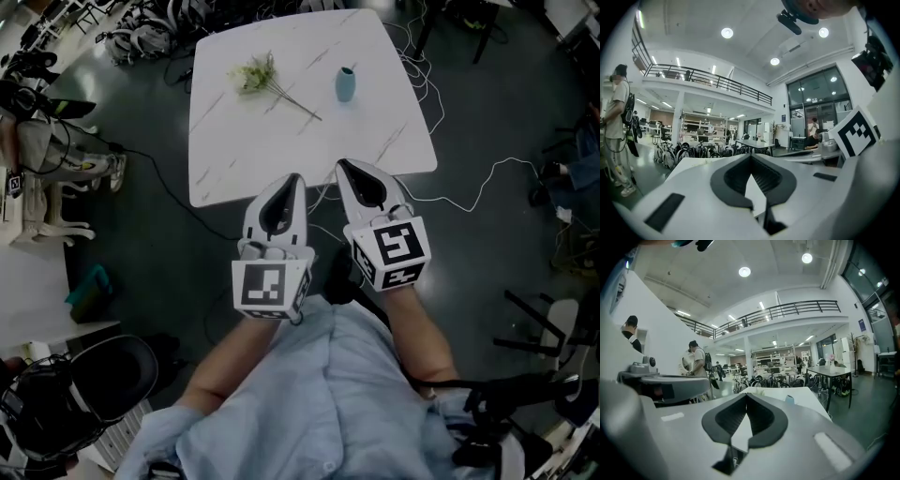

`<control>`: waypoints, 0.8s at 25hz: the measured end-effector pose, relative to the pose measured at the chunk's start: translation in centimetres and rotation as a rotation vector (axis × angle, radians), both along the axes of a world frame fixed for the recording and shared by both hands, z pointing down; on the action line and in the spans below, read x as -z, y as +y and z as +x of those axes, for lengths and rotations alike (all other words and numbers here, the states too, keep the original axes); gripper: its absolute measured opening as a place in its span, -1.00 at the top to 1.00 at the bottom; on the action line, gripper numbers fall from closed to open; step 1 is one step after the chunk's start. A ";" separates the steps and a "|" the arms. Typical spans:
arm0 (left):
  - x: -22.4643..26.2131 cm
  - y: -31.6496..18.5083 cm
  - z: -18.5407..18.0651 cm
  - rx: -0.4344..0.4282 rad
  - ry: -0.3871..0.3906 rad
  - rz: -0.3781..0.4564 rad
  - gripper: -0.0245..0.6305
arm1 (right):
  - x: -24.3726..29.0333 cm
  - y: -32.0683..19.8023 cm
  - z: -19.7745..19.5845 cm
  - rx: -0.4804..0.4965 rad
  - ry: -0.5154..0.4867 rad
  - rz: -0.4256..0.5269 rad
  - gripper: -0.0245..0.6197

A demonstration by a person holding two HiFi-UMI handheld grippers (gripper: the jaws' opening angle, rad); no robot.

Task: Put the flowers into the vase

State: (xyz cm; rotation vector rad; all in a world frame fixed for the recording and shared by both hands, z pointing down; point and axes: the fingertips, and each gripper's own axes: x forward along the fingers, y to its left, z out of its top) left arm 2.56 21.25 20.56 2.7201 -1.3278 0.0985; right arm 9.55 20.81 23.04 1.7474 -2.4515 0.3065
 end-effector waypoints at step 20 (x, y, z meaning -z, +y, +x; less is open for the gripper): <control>-0.4 -14.5 -1.5 0.151 0.037 -0.025 0.91 | -2.5 -15.4 -1.9 0.166 0.065 -0.086 0.87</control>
